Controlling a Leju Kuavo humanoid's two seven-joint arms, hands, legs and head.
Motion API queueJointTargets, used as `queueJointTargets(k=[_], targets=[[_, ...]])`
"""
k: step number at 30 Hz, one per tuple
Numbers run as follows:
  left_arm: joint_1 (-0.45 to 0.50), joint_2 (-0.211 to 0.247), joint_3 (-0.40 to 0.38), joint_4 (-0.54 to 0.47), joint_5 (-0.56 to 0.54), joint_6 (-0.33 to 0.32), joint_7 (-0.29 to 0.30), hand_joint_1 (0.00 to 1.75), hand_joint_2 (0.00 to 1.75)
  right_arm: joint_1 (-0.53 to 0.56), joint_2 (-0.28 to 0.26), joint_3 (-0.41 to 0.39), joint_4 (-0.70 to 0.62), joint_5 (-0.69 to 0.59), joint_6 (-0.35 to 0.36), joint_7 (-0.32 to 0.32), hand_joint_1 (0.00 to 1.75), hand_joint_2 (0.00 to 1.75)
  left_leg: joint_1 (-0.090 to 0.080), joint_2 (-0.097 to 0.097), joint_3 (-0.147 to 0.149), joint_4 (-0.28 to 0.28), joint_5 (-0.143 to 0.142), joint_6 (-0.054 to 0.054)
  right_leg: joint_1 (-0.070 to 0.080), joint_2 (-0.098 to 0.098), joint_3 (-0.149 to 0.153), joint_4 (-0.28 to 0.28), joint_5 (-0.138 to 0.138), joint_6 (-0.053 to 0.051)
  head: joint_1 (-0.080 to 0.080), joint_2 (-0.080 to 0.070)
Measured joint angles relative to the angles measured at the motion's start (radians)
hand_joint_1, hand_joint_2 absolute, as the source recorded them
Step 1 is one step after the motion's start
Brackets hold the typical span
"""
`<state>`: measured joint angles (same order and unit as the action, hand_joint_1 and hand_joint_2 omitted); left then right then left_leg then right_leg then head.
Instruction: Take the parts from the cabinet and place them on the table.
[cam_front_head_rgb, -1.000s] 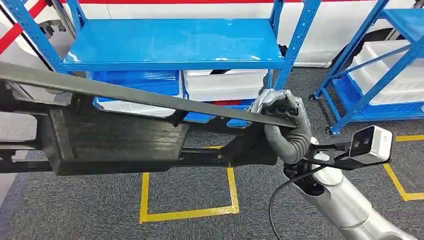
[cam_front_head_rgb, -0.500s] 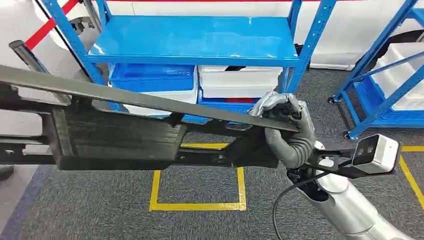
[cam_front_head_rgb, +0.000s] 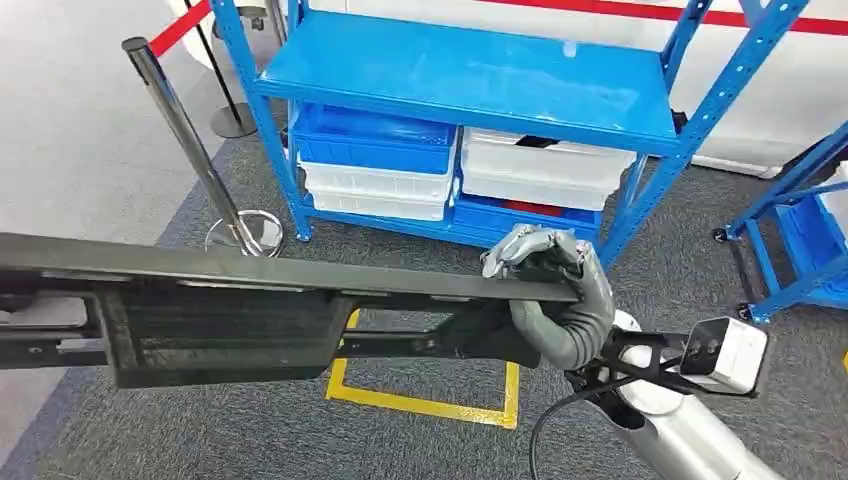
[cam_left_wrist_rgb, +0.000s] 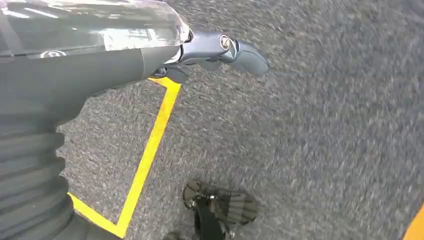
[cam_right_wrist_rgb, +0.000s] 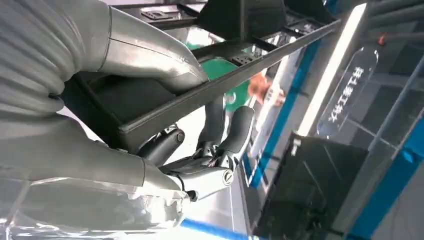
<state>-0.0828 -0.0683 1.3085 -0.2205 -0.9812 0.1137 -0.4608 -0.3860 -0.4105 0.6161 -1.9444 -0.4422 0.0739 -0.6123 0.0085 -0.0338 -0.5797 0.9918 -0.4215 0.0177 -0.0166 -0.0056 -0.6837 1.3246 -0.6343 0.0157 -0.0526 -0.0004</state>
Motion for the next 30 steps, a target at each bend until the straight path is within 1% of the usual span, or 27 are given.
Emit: queueJointTargets(k=[1, 2, 3, 4, 5, 6, 7, 9, 10, 11, 12, 13, 14, 15, 16, 17, 18, 19, 20, 21, 24, 25, 26, 27, 28, 29, 30], targets=[[0.003, 0.000, 0.000, 0.000, 0.003, -0.003, -0.001, 0.00, 1.75, 0.011, 0.000, 0.002, 0.000, 0.003, 0.013, 0.000, 1.71, 1.75, 0.000, -0.013, -0.001, 0.002, 0.001, -0.001, 0.000, 0.001, 0.009, -0.015, 0.022, -0.002, 0.000, 0.000], [0.006, 0.000, 0.001, 0.000, 0.007, -0.007, -0.003, 0.00, 1.75, 0.017, 0.000, 0.007, 0.000, 0.009, 0.028, 0.003, 1.71, 1.75, 0.000, -0.027, -0.003, 0.006, 0.002, -0.003, 0.000, 0.002, 0.039, -0.073, 0.063, -0.006, 0.000, 0.000], [0.008, 0.000, 0.002, 0.000, 0.010, -0.011, -0.006, 0.00, 1.75, 0.018, 0.000, 0.010, 0.000, 0.013, 0.041, 0.012, 1.71, 1.75, 0.000, -0.040, -0.003, 0.011, 0.001, -0.004, 0.000, 0.010, 0.083, -0.163, 0.112, -0.011, 0.000, 0.000], [0.008, -0.002, 0.002, 0.000, 0.012, -0.015, -0.010, 0.00, 1.75, 0.018, 0.000, 0.013, 0.000, 0.015, 0.053, 0.025, 1.71, 1.75, 0.000, -0.052, -0.005, 0.017, 0.000, -0.008, -0.002, 0.039, 0.127, -0.254, 0.155, -0.016, 0.000, 0.000], [0.008, -0.003, 0.002, 0.000, 0.013, -0.019, -0.015, 0.00, 1.75, 0.018, 0.000, 0.016, 0.000, 0.016, 0.063, 0.039, 1.71, 1.75, 0.000, -0.062, -0.015, 0.020, 0.000, -0.014, -0.005, 0.092, 0.141, -0.277, 0.136, -0.020, 0.000, 0.000], [0.003, -0.003, 0.002, 0.000, 0.015, -0.022, -0.016, 0.00, 1.75, 0.019, 0.000, 0.019, -0.004, 0.016, 0.066, 0.050, 1.71, 1.75, -0.003, -0.073, -0.026, 0.032, 0.002, -0.021, -0.006, 0.095, 0.136, -0.295, 0.139, -0.014, 0.000, 0.000], [0.003, -0.003, 0.002, 0.000, 0.015, -0.024, -0.018, 0.00, 1.75, 0.021, 0.000, 0.024, -0.006, 0.017, 0.068, 0.062, 1.71, 1.75, 0.003, -0.083, -0.034, 0.029, 0.009, -0.031, 0.000, 0.081, 0.131, -0.288, 0.140, -0.014, 0.000, 0.000], [0.010, -0.003, 0.002, 0.000, 0.013, -0.026, -0.020, 0.00, 1.75, 0.020, 0.000, 0.030, -0.012, 0.018, 0.070, 0.080, 1.71, 1.75, 0.005, -0.111, -0.040, 0.022, 0.017, -0.045, 0.002, 0.058, 0.131, -0.290, 0.144, -0.022, 0.000, 0.000], [0.011, -0.003, 0.002, 0.000, 0.010, -0.029, -0.022, 0.00, 1.75, 0.022, -0.003, 0.032, -0.015, 0.021, 0.072, 0.089, 1.71, 1.75, 0.006, -0.097, -0.045, 0.030, 0.012, -0.048, -0.010, 0.037, 0.132, -0.299, 0.150, -0.030, 0.000, 0.000], [0.012, -0.006, 0.002, 0.000, 0.008, -0.031, -0.024, 0.00, 1.75, 0.029, -0.005, 0.036, -0.018, 0.032, 0.076, 0.093, 1.71, 1.75, -0.002, -0.035, -0.057, 0.059, -0.013, -0.055, -0.008, 0.026, 0.133, -0.302, 0.152, -0.034, -0.001, 0.000], [0.009, -0.006, 0.002, 0.000, 0.004, -0.034, -0.026, 0.00, 1.75, 0.040, -0.006, 0.037, -0.020, 0.053, 0.081, 0.087, 1.71, 1.75, -0.001, -0.001, -0.083, 0.117, -0.051, -0.061, -0.005, 0.009, 0.133, -0.302, 0.152, -0.040, -0.001, 0.000], [0.005, -0.006, 0.002, 0.000, -0.001, -0.036, -0.026, 0.00, 1.75, 0.056, -0.006, 0.039, -0.019, 0.074, 0.086, 0.072, 1.71, 1.75, 0.001, 0.016, -0.116, 0.194, -0.091, -0.066, -0.002, -0.008, 0.132, -0.302, 0.152, -0.041, -0.001, 0.000], [0.002, -0.006, 0.002, 0.000, -0.005, -0.039, -0.025, 0.00, 1.75, 0.078, -0.006, 0.044, -0.014, 0.106, 0.094, 0.046, 1.71, 1.75, 0.002, 0.022, -0.151, 0.280, -0.128, -0.069, 0.001, -0.028, 0.131, -0.302, 0.151, -0.042, -0.001, 0.000], [0.001, -0.006, 0.002, 0.000, -0.006, -0.041, -0.024, 0.00, 1.75, 0.096, -0.006, 0.050, -0.004, 0.132, 0.103, 0.022, 1.71, 1.75, 0.002, 0.025, -0.169, 0.326, -0.140, -0.072, 0.002, -0.045, 0.130, -0.301, 0.151, -0.042, -0.001, 0.000], [0.002, -0.007, 0.002, 0.000, -0.009, -0.042, -0.022, 0.00, 1.75, 0.112, -0.006, 0.059, 0.008, 0.150, 0.110, 0.000, 1.71, 1.75, 0.002, 0.027, -0.160, 0.322, -0.129, -0.072, 0.003, -0.061, 0.129, -0.301, 0.151, -0.042, -0.001, 0.000], [0.003, -0.007, 0.002, 0.000, -0.009, -0.042, -0.021, 0.00, 1.75, 0.121, -0.007, 0.068, 0.019, 0.160, 0.116, -0.013, 1.71, 1.75, 0.002, 0.028, -0.130, 0.274, -0.102, -0.071, 0.004, -0.073, 0.129, -0.301, 0.150, -0.043, -0.001, 0.000], [0.004, -0.007, 0.002, 0.000, -0.009, -0.042, -0.021, 0.00, 1.75, 0.126, -0.008, 0.072, 0.024, 0.165, 0.120, -0.018, 1.71, 1.75, 0.002, 0.032, -0.083, 0.193, -0.064, -0.067, 0.005, -0.084, 0.130, -0.300, 0.150, -0.042, -0.001, 0.000], [0.003, -0.006, 0.002, 0.000, -0.009, -0.042, -0.021, 0.00, 1.75, 0.127, -0.008, 0.076, 0.028, 0.167, 0.123, -0.021, 1.71, 1.75, 0.000, 0.045, -0.025, 0.094, -0.026, -0.060, 0.006, -0.095, 0.131, -0.300, 0.149, -0.041, -0.001, 0.000], [0.000, -0.006, 0.002, 0.000, -0.009, -0.042, -0.021, 0.00, 1.75, 0.129, -0.008, 0.076, 0.031, 0.168, 0.126, -0.021, 1.71, 1.75, -0.007, 0.086, 0.010, 0.022, -0.028, -0.050, 0.008, -0.105, 0.132, -0.301, 0.149, -0.040, -0.001, 0.000], [-0.002, -0.006, 0.002, 0.000, -0.008, -0.041, -0.019, 0.00, 1.75, 0.133, -0.008, 0.076, 0.034, 0.168, 0.131, -0.019, 1.71, 1.75, -0.015, 0.088, 0.010, 0.017, -0.024, -0.034, 0.013, -0.112, 0.132, -0.300, 0.148, -0.034, -0.001, 0.000], [0.001, -0.006, 0.002, 0.000, -0.008, -0.039, -0.011, 0.00, 1.75, 0.146, -0.008, 0.080, 0.047, 0.174, 0.138, -0.007, 1.71, 1.75, -0.019, 0.056, 0.000, 0.014, -0.018, -0.018, 0.010, -0.136, 0.136, -0.305, 0.152, -0.022, -0.001, 0.000], [0.003, -0.006, 0.002, 0.000, -0.011, -0.041, -0.010, 0.00, 1.75, 0.146, -0.008, 0.080, 0.050, 0.175, 0.140, -0.005, 1.71, 1.75, -0.008, 0.045, 0.018, -0.003, -0.006, -0.009, 0.014, -0.134, 0.136, -0.304, 0.146, -0.015, -0.001, 0.000], [0.003, -0.014, 0.001, 0.000, -0.017, -0.045, -0.008, 0.00, 1.75, 0.146, -0.009, 0.076, 0.060, 0.182, 0.146, -0.005, 1.71, 1.75, -0.006, 0.036, 0.017, -0.014, 0.002, -0.007, 0.005, -0.068, 0.132, -0.282, 0.127, -0.010, 0.000, 0.000], [0.001, -0.015, 0.001, 0.000, -0.022, -0.048, -0.006, 0.00, 1.75, 0.148, -0.009, 0.070, 0.066, 0.186, 0.153, -0.008, 1.71, 1.75, -0.005, 0.032, 0.015, -0.013, 0.005, -0.002, 0.003, -0.033, 0.112, -0.238, 0.096, -0.010, -0.001, 0.000], [-0.005, -0.018, 0.000, 0.000, -0.024, -0.048, -0.005, 0.00, 1.75, 0.154, -0.009, 0.064, 0.073, 0.188, 0.157, -0.011, 1.71, 1.75, -0.005, 0.021, 0.011, -0.012, 0.007, 0.001, 0.001, -0.012, 0.076, -0.159, 0.054, -0.010, -0.001, 0.000], [-0.008, -0.020, -0.002, 0.000, -0.024, -0.049, -0.004, 0.00, 1.75, 0.159, -0.008, 0.061, 0.080, 0.191, 0.160, -0.014, 1.71, 1.75, -0.005, 0.007, 0.007, -0.011, 0.009, 0.001, -0.001, -0.004, 0.038, -0.077, 0.019, -0.008, 0.000, 0.000], [-0.009, -0.024, -0.006, 0.000, -0.024, -0.054, -0.003, 0.00, 1.75, 0.164, -0.008, 0.057, 0.087, 0.193, 0.168, -0.019, 1.71, 1.75, -0.005, -0.008, 0.004, -0.009, 0.010, 0.000, -0.002, -0.001, 0.010, -0.017, 0.004, -0.004, 0.000, 0.000]])
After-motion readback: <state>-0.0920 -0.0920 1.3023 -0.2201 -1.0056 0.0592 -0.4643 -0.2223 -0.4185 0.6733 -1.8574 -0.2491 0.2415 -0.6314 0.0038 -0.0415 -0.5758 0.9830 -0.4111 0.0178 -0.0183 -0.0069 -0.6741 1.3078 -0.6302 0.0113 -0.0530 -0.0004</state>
